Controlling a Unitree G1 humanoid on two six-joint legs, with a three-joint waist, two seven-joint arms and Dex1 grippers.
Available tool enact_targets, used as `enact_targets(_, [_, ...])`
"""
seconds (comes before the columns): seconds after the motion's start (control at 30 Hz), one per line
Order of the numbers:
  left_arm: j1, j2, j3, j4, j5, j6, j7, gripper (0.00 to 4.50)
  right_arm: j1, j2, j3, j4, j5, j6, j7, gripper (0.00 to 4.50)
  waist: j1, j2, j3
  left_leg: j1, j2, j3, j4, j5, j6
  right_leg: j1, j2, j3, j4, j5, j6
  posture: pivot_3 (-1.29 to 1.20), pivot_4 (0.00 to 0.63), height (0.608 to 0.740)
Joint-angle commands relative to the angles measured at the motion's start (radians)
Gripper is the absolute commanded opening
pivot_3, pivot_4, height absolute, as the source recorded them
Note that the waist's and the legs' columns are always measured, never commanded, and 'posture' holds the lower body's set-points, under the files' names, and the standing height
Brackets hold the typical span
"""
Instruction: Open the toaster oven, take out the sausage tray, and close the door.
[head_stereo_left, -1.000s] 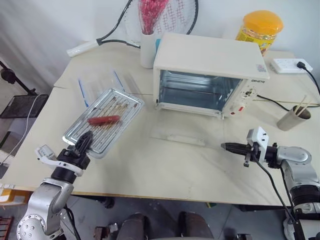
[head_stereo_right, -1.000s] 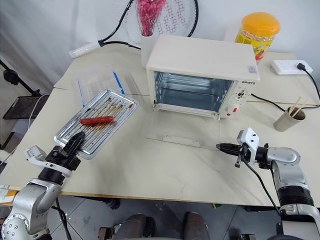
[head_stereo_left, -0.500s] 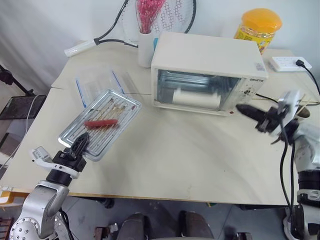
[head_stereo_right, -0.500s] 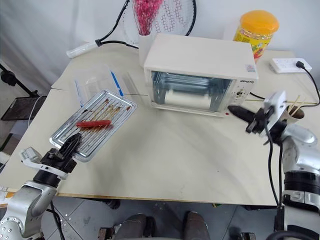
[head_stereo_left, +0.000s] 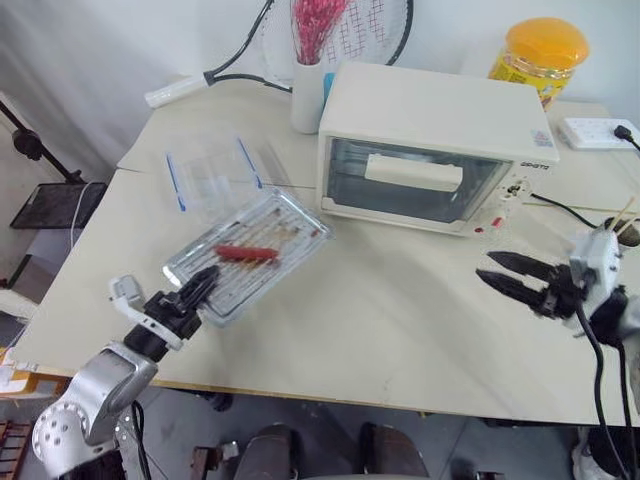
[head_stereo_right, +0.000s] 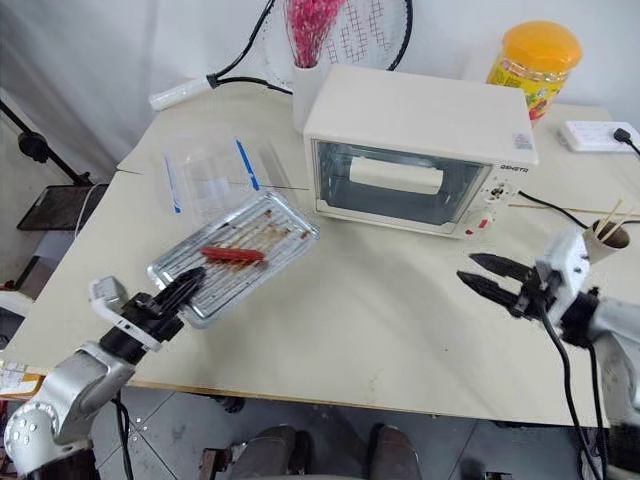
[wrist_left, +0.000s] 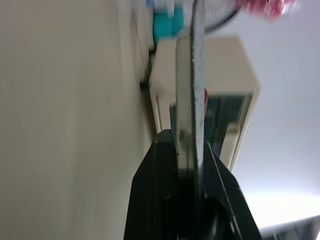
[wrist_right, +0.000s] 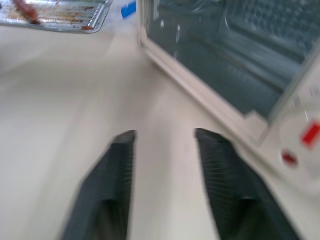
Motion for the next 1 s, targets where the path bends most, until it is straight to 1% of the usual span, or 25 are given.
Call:
enact_targets(0.03, [-0.066, 0.088, -0.075, 0.104, -0.028, 0.114, -0.064, 0.0, 0.136, 0.014, -0.087, -0.121, 0.013, -0.072, 0.03, 3.16, 0.0, 0.0, 0.0, 0.0, 0.0, 0.0, 0.0, 0.0, -0.001, 0.0, 0.0, 0.0, 0.0, 0.0, 0.0, 0.0, 0.15, 0.74])
enact_targets(0.1, [-0.114, 0.138, -0.128, 0.174, -0.028, 0.164, -0.086, 0.0, 0.188, 0.048, -0.133, -0.142, 0.052, -0.102, 0.031, 3.83, -0.002, 0.0, 0.0, 0.001, 0.001, 0.0, 0.0, 0.001, -0.002, -0.001, 0.001, 0.001, 0.001, 0.0, 0.0, 0.0, 0.15, 0.74])
enact_targets(0.2, [-0.219, 0.203, -0.264, 0.284, -0.028, 0.234, -0.108, 0.0, 0.321, 0.072, -0.197, -0.179, 0.079, -0.116, 0.07, 3.83, -0.003, 0.0, 0.0, 0.001, 0.0, 0.002, 0.0, 0.001, -0.002, -0.002, 0.001, 0.003, 0.003, 0.0, 0.0, 0.0, 0.15, 0.74])
enact_targets(0.27, [-0.278, 0.212, -0.324, 0.338, -0.028, 0.249, -0.118, 0.0, 0.394, 0.075, -0.222, -0.207, 0.101, -0.091, 0.082, 3.83, 0.002, 0.001, 0.0, 0.001, 0.0, 0.002, -0.001, 0.001, -0.002, -0.004, 0.001, 0.004, 0.004, 0.0, 0.0, 0.0, 0.15, 0.74])
enact_targets(0.33, [-0.349, 0.213, -0.398, 0.395, -0.023, 0.264, -0.126, 0.0, 0.455, 0.094, -0.249, -0.245, 0.126, -0.087, 0.076, 4.18, 0.002, 0.001, 0.0, 0.0, 0.0, 0.002, -0.001, 0.001, -0.002, -0.004, 0.001, 0.005, 0.004, 0.0, 0.0, 0.0, 0.15, 0.74])
enact_targets(0.37, [-0.401, 0.198, -0.437, 0.433, 0.007, 0.281, -0.144, 0.0, 0.495, 0.106, -0.26, -0.27, 0.131, -0.092, 0.079, 4.44, 0.002, 0.0, 0.0, 0.0, 0.0, 0.001, -0.002, 0.001, -0.002, -0.004, 0.0, 0.005, 0.004, 0.0, 0.0, 0.0, 0.15, 0.74])
enact_targets(0.43, [-0.459, 0.18, -0.481, 0.479, 0.046, 0.297, -0.172, 0.0, 0.547, 0.122, -0.27, -0.302, 0.132, -0.102, 0.083, 4.48, 0.003, 0.0, 0.0, 0.0, -0.001, 0.002, -0.002, 0.002, -0.002, -0.005, 0.0, 0.005, 0.004, 0.0, 0.0, 0.0, 0.15, 0.74])
enact_targets(0.53, [-0.534, 0.142, -0.533, 0.532, 0.15, 0.324, -0.238, 0.0, 0.596, 0.16, -0.285, -0.334, 0.115, -0.14, 0.066, 4.48, -0.002, 0.0, 0.0, 0.0, -0.001, 0.003, -0.002, 0.002, -0.002, -0.005, 0.001, 0.005, 0.004, 0.0, 0.0, 0.0, 0.15, 0.74])
enact_targets(0.7, [-0.649, 0.076, -0.611, 0.597, 0.404, 0.334, -0.405, 0.0, 0.655, 0.202, -0.305, -0.363, 0.106, -0.17, 0.039, 4.48, -0.003, 0.0, 0.0, 0.0, -0.001, 0.007, -0.004, 0.002, -0.003, -0.008, 0.002, 0.007, 0.004, 0.0, 0.0, 0.0, 0.15, 0.74])
enact_targets(0.83, [-0.708, 0.015, -0.632, 0.649, 0.567, 0.32, -0.494, 0.0, 0.678, 0.21, -0.295, -0.402, 0.109, -0.166, 0.009, 4.48, -0.002, 0.0, 0.0, 0.0, 0.0, 0.008, -0.003, 0.002, -0.003, -0.008, 0.002, 0.008, 0.004, 0.0, 0.0, 0.0, 0.15, 0.74])
enact_targets(0.9, [-0.716, -0.019, -0.626, 0.661, 0.641, 0.292, -0.505, 0.0, 0.684, 0.21, -0.286, -0.427, 0.112, -0.156, -0.014, 4.48, -0.002, 0.0, 0.0, 0.0, 0.0, 0.008, -0.003, 0.002, -0.004, -0.008, 0.002, 0.009, 0.004, 0.0, 0.001, 0.0, 0.15, 0.74])
enact_targets(1.0, [-0.704, -0.046, -0.606, 0.638, 0.703, 0.307, -0.527, 0.0, 0.694, 0.21, -0.279, -0.456, 0.116, -0.143, -0.036, 4.48, 0.005, 0.002, -0.001, 0.001, 0.0, 0.008, -0.003, 0.002, -0.004, -0.008, 0.002, 0.009, 0.004, 0.0, 0.001, 0.0, 0.15, 0.74])
